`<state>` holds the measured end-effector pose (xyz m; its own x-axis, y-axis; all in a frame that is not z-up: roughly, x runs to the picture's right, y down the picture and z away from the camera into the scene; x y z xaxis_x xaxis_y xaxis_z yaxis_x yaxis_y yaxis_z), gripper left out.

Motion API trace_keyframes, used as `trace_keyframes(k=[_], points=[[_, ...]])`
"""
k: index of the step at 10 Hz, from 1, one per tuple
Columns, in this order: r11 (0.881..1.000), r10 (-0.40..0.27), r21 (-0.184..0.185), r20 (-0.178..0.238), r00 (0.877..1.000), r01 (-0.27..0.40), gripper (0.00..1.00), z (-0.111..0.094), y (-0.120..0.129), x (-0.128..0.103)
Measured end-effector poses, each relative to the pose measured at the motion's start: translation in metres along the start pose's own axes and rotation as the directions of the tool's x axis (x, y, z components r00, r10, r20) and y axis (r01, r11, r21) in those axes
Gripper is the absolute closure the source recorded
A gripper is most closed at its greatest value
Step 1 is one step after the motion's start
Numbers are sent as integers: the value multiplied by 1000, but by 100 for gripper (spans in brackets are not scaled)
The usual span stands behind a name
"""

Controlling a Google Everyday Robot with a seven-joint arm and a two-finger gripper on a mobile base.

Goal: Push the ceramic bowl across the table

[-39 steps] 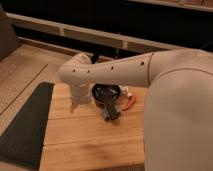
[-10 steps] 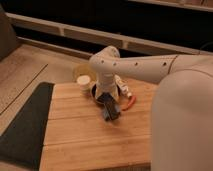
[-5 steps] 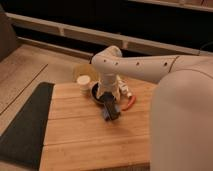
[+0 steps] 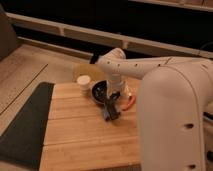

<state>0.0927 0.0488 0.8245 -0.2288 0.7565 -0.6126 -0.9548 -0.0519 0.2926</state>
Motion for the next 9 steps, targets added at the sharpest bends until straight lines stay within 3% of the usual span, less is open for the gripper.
trace_keyframes(k=[1, 2, 4, 5, 8, 9], points=[[1000, 19, 23, -6, 1000, -19, 35, 5, -10, -6], [995, 63, 77, -19, 998, -62, 35, 15, -32, -18], [980, 122, 161, -35, 992, -115, 35, 24, -58, -32], [974, 144, 186, -48, 988, -133, 35, 29, -67, -35], [957, 202, 239, -139, 969, -165, 35, 64, -74, -34], [953, 209, 263, -201, 957, -153, 35, 84, -68, -29]])
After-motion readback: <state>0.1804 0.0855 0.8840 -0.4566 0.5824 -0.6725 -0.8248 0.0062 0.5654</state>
